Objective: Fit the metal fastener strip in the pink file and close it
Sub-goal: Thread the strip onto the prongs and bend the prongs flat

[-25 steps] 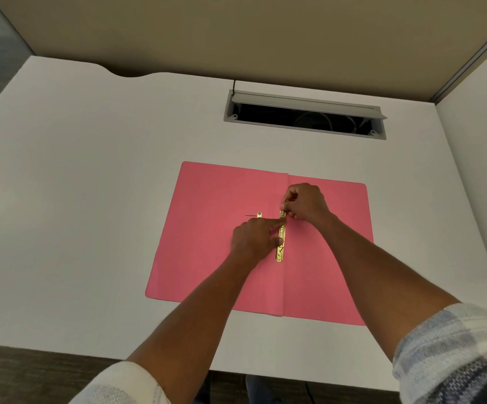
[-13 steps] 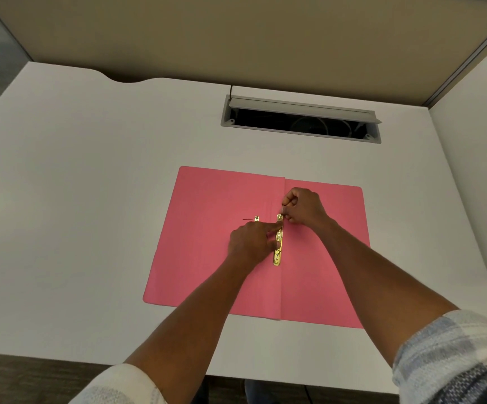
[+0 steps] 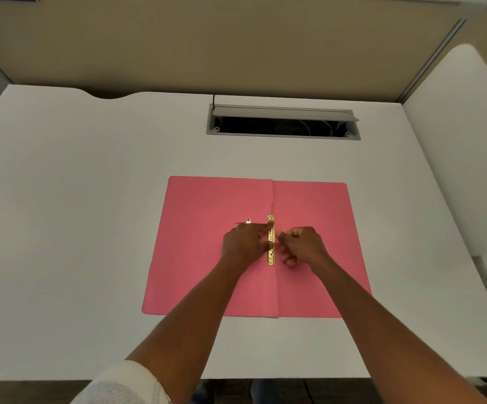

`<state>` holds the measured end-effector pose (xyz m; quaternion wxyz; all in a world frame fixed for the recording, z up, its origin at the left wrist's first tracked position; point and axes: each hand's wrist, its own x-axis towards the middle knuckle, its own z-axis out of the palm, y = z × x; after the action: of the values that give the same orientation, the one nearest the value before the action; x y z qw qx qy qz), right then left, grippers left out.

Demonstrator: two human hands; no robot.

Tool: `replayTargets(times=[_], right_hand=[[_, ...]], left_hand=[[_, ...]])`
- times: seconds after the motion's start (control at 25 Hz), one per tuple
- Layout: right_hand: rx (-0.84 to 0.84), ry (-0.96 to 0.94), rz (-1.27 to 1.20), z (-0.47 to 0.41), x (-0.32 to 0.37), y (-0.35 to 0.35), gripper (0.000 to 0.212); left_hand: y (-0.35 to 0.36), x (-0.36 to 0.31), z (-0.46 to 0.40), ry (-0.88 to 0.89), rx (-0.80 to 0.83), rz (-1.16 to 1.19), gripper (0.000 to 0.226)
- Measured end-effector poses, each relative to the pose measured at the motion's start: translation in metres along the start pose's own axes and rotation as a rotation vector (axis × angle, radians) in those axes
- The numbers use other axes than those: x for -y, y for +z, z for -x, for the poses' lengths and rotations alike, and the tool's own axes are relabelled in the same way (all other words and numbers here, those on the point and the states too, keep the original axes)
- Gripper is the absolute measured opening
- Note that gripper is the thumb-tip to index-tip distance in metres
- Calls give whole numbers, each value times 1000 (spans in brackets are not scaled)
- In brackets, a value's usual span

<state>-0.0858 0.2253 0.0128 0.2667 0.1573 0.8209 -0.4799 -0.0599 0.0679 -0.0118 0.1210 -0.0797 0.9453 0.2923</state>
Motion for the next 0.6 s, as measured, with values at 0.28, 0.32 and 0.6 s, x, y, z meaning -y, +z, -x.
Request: replayTargets(times=[0.28,0.32,0.6], right_hand=[[104,214,-122,34,-12,13,21],[57,198,-109,38,-15,15,16],[-226,-235,205,57,-39,32,17]], left_hand=[[0,-1,-1,8,9,14,50],[0,0,-1,12,10,15,51],[1,1,-1,16,19,4,50]])
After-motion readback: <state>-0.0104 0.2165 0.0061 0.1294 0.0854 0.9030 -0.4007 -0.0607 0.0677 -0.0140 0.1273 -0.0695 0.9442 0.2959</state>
